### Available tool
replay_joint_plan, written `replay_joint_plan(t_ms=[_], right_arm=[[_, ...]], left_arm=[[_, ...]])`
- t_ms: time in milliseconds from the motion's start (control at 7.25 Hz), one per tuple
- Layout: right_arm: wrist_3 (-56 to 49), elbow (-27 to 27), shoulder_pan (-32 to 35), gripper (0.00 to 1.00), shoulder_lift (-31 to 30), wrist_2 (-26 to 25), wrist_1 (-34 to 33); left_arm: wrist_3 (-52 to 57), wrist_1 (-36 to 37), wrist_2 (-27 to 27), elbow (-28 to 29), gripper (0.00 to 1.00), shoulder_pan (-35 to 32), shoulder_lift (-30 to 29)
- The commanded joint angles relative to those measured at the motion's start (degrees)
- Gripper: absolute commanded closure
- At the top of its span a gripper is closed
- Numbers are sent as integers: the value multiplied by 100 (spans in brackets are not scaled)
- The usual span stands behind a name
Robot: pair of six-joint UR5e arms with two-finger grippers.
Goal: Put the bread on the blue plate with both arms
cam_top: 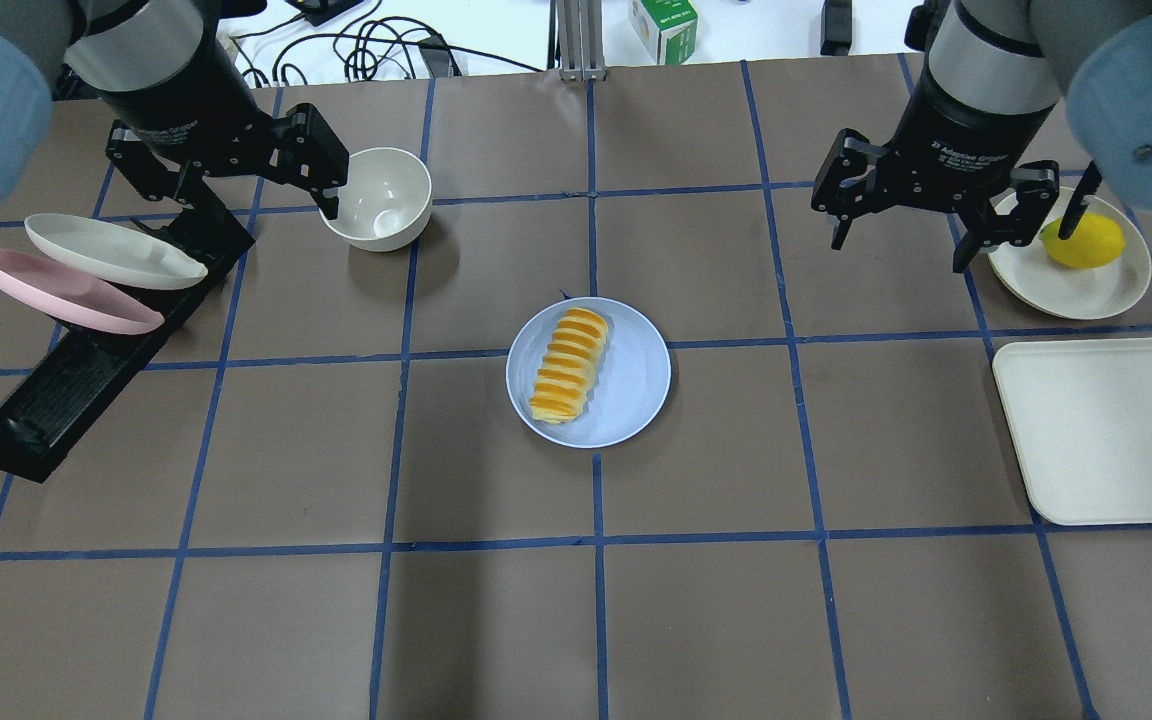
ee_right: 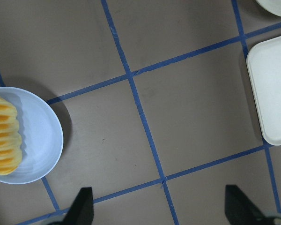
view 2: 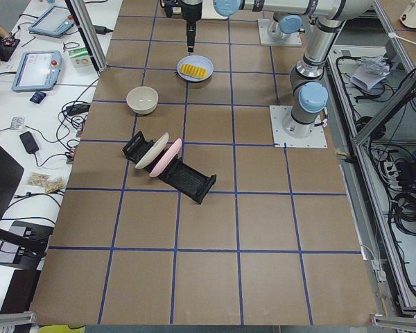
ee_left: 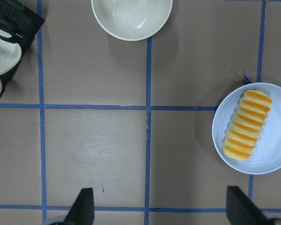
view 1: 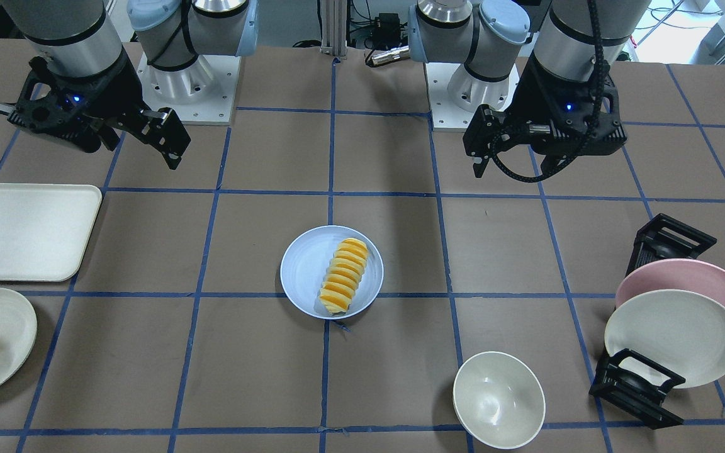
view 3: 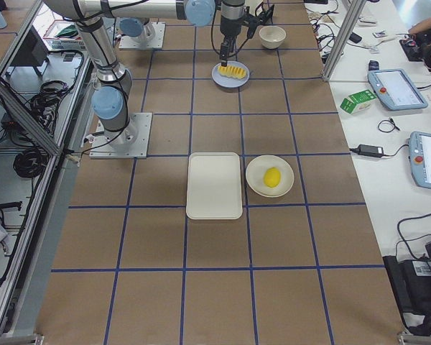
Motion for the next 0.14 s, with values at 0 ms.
replay_joint_plan(t_ms=[0], right_arm=[[-691,7,-3,0,-71,88,5]], left_arm=[[2,0,-67,11,0,-3,-26]])
